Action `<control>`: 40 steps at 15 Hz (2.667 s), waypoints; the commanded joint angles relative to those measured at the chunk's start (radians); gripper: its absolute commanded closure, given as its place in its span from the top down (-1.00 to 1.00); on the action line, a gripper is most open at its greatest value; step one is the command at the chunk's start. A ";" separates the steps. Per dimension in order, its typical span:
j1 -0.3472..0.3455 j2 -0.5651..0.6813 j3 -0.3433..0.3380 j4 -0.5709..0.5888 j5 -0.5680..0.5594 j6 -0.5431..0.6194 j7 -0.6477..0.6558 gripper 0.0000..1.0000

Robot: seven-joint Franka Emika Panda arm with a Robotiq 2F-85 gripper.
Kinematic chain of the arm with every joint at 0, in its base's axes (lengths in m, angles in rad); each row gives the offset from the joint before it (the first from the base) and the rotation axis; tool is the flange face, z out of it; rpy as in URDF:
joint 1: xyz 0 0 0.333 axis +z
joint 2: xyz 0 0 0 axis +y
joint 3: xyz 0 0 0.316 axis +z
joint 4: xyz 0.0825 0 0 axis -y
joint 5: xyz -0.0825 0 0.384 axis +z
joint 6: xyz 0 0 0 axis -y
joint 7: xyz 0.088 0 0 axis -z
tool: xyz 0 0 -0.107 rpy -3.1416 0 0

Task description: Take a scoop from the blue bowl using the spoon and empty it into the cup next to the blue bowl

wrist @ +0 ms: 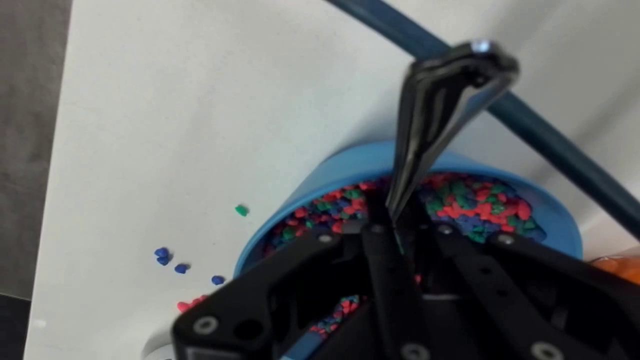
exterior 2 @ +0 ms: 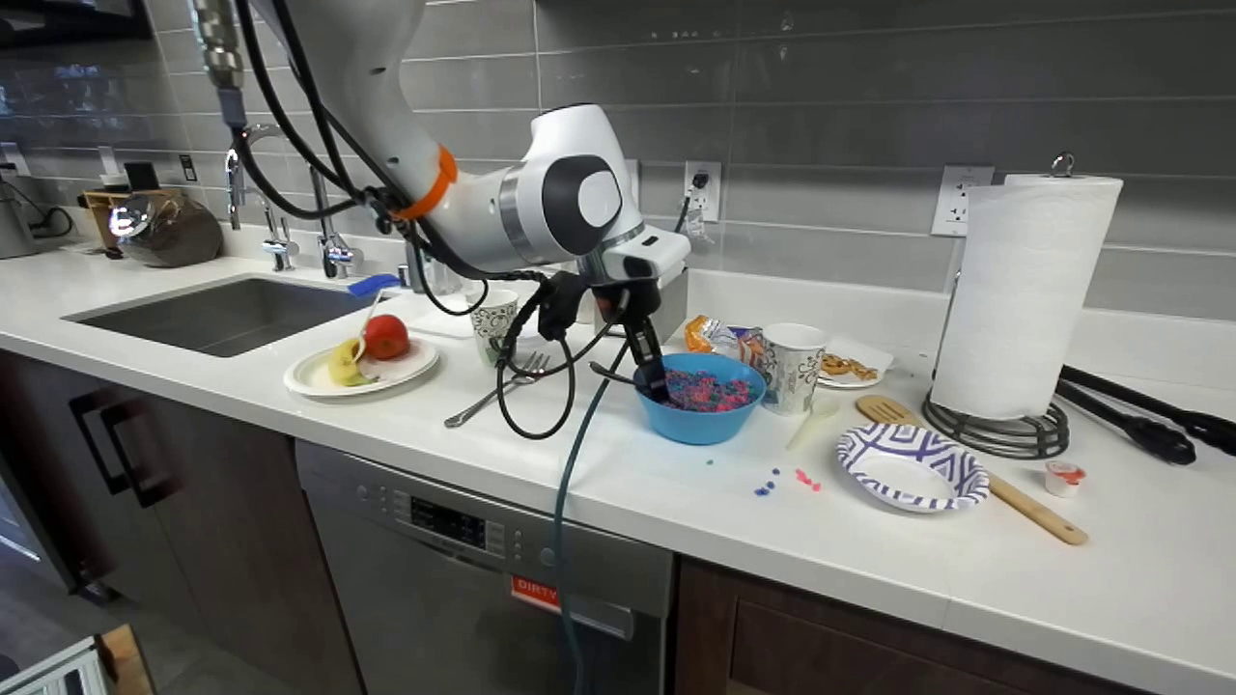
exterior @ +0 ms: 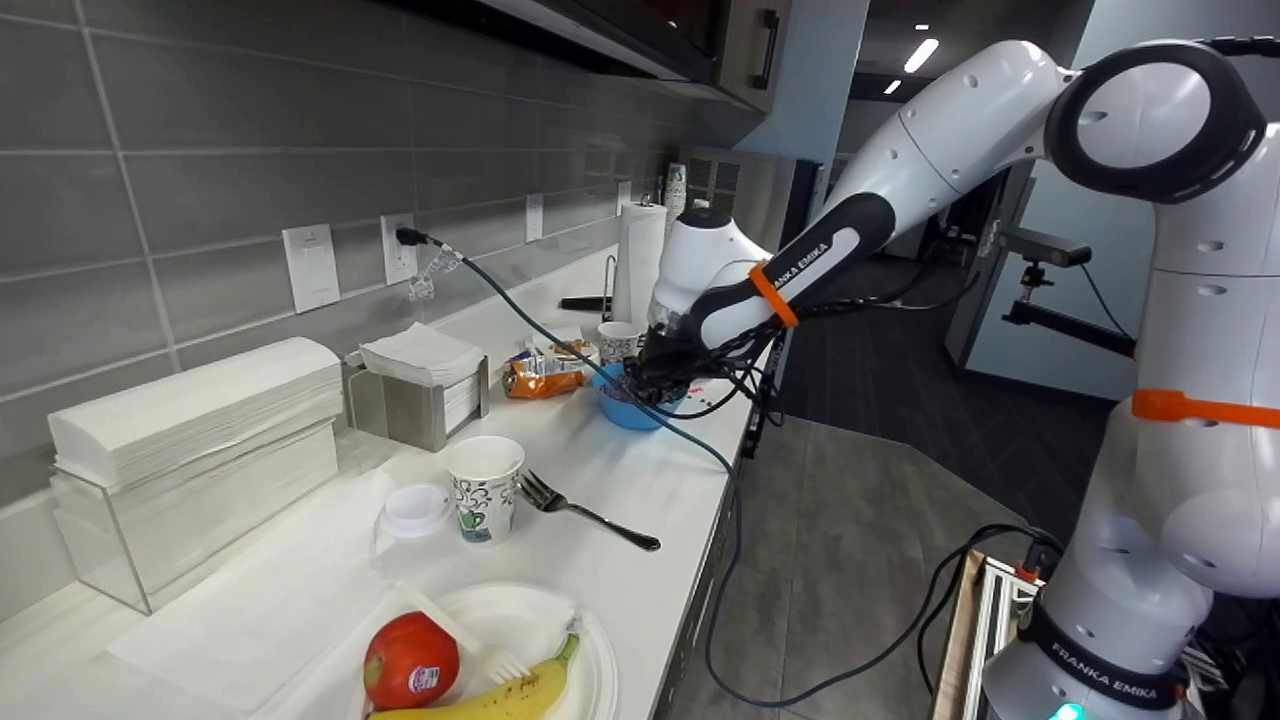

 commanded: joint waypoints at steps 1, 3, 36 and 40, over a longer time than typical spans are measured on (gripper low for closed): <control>0.027 -0.025 -0.033 -0.015 -0.097 0.045 0.088 -0.94; 0.028 -0.032 -0.038 -0.018 -0.128 0.062 0.118 -0.94; -0.007 -0.175 0.050 -0.014 -0.362 -0.147 0.314 -0.94; -0.041 -0.169 0.050 0.018 -0.348 -0.144 0.283 -0.94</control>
